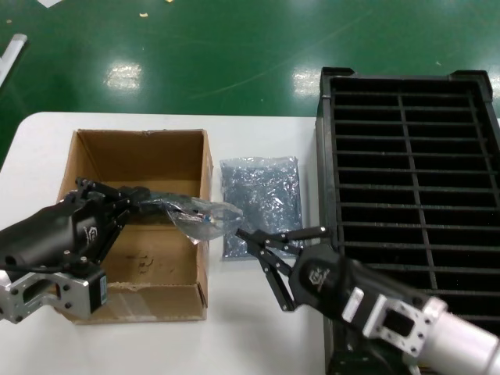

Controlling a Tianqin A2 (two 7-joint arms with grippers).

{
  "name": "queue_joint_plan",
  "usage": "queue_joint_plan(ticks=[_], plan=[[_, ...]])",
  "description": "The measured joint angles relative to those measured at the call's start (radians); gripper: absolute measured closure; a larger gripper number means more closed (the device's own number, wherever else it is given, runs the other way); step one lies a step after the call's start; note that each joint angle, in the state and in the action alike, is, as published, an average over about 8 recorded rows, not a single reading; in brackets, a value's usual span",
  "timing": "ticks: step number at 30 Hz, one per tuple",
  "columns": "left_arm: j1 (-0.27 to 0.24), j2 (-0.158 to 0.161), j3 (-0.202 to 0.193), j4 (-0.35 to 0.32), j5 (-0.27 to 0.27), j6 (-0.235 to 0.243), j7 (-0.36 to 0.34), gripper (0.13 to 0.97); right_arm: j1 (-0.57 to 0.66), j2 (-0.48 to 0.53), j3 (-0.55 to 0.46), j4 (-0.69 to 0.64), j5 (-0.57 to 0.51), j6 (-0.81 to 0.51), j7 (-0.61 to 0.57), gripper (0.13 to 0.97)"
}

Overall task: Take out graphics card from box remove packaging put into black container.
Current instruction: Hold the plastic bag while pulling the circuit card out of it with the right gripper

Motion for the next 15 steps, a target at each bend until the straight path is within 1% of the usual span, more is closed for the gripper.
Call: queue_joint_plan(ticks=[8,15], plan=[[0.000,0.000,0.000,0.000,0.000,0.000,0.000,0.959,0.145,-0.023,-0.065,-0.131,-0.035,-0.037,0.058,0.958],[0.000,0.000,0.000,0.000,0.000,0.000,0.000,0.959,0.270,-0.069,-0.109,-0.285,-0.042,-0.097,0.060,0.960]])
